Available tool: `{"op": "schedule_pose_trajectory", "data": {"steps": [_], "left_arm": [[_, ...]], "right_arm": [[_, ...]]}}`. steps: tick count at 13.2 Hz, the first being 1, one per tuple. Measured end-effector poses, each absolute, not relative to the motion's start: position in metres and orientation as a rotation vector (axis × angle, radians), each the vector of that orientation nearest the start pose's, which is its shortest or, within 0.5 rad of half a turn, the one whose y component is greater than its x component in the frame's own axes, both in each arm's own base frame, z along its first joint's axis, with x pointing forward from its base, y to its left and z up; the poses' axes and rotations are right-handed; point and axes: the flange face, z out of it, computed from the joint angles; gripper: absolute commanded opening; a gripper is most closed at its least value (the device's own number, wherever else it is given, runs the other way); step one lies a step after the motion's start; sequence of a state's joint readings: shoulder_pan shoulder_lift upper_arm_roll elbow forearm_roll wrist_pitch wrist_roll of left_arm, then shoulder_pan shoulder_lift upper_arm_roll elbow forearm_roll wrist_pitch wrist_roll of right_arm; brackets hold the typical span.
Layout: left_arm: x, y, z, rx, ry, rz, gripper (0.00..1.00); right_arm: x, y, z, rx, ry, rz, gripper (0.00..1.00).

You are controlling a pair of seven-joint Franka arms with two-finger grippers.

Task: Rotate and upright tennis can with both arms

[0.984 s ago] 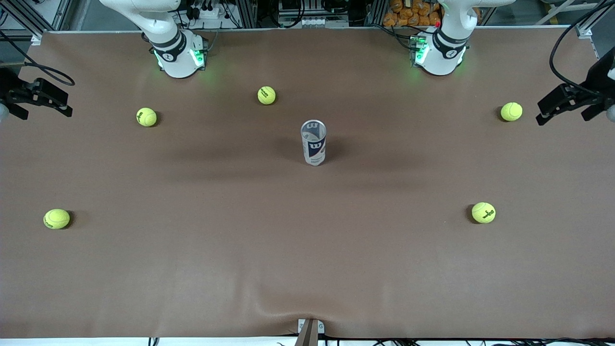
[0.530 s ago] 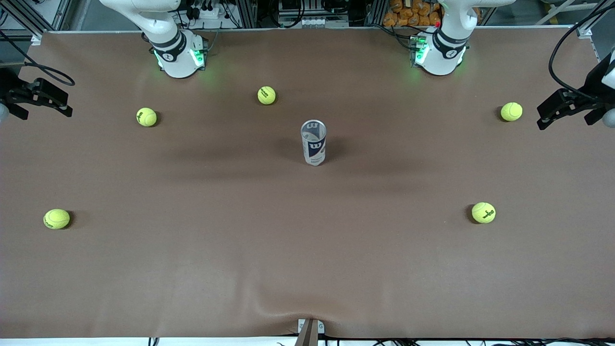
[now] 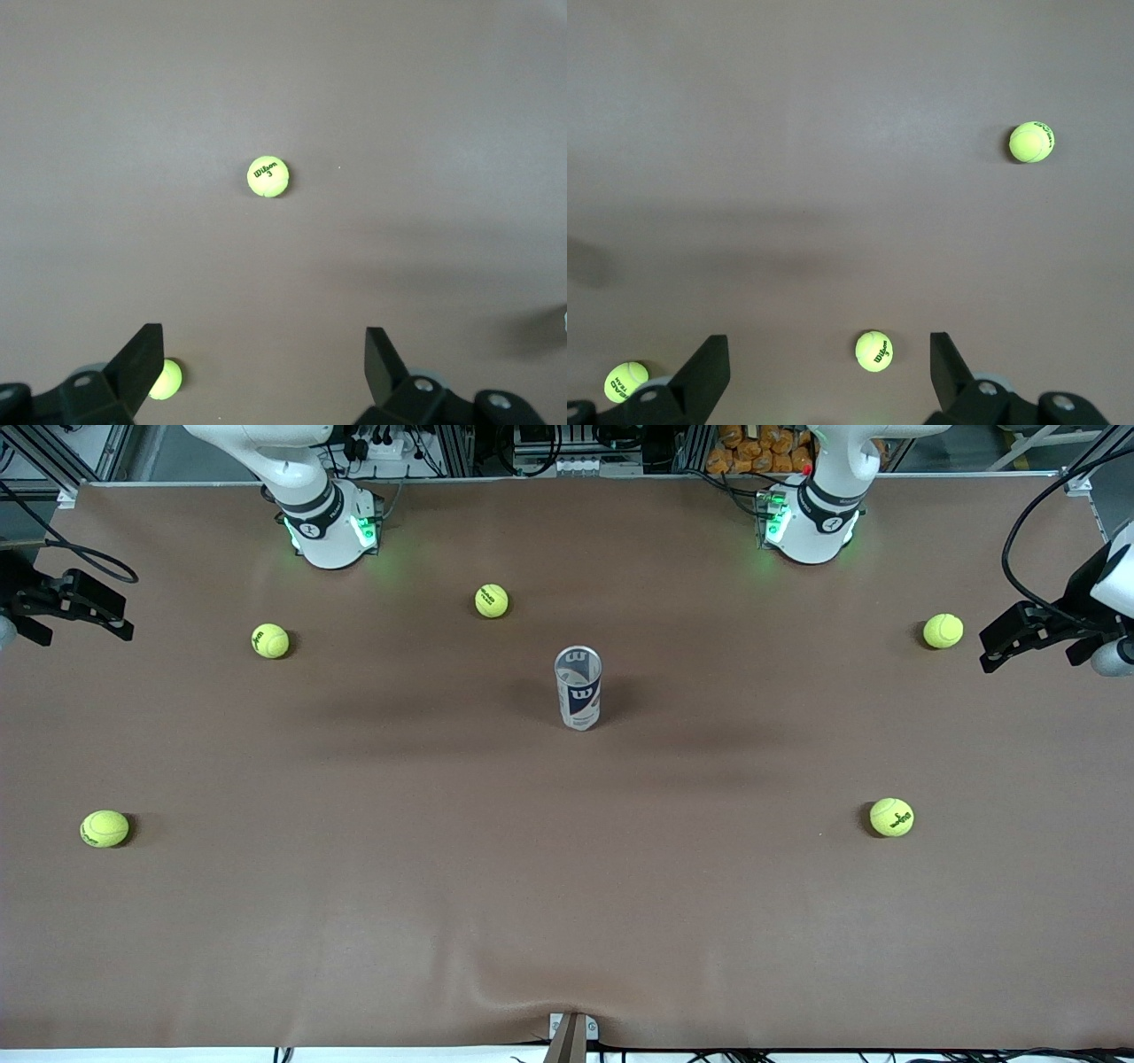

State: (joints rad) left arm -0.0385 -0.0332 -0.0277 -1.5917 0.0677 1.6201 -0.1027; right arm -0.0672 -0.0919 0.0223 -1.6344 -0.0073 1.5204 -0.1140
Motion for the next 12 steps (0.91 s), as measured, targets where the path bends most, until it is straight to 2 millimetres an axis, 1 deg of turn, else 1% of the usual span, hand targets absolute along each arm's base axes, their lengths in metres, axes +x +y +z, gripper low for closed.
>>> {"op": "schedule_pose_trajectory", "data": {"steps": [5,9,10,12], "left_arm": [[0.548,-0.029,0.626,-3.117,-0.031,-0.033,1.00],[0.548,-0.028,0.626,-3.123,-0.034,-0.031,1.00],[0.548,-0.028,0.626,-3.123,-0.035,-0.030,1.00],[0.548,-0.028,0.626,-3.124,-0.037,-0.030,1.00]], "right_arm": [[0.520,-0.023,0.640,-3.144,-0.108,0.037,1.00],[0.517,-0.022,0.639,-3.133,-0.110,0.062,1.00],[0.517,-0.020,0.640,-3.131,-0.115,0.058,1.00],[0.518,-0.009,0.645,-3.129,-0.147,0.040,1.00]]}}
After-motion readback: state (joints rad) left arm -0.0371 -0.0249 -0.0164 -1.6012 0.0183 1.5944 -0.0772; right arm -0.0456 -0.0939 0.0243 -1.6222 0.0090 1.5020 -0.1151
